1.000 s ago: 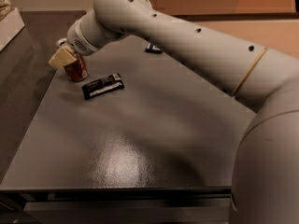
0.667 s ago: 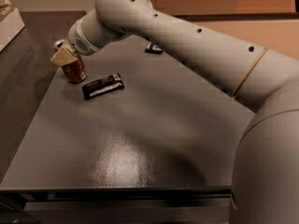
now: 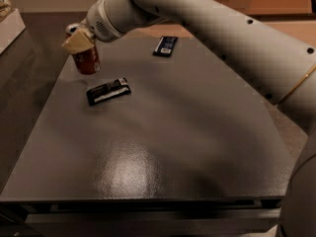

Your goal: Pick coke can

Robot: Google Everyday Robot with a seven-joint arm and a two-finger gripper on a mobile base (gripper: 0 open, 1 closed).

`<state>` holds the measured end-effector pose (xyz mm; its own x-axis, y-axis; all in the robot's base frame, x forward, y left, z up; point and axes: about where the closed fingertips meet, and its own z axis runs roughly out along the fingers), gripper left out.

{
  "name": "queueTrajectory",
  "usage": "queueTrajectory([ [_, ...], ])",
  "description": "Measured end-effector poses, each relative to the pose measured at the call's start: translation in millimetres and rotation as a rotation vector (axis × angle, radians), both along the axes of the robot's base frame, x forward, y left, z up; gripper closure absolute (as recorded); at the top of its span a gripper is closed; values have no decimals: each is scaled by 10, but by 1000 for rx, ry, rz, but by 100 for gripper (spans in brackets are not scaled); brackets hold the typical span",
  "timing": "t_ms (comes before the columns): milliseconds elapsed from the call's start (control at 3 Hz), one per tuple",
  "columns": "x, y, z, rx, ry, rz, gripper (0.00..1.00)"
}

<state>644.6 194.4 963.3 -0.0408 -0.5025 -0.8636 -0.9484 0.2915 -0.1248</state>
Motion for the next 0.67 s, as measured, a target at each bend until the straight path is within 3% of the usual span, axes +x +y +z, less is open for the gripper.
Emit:
queueTrajectory([
  [667,-142,-560,602,-2,25,51,100],
])
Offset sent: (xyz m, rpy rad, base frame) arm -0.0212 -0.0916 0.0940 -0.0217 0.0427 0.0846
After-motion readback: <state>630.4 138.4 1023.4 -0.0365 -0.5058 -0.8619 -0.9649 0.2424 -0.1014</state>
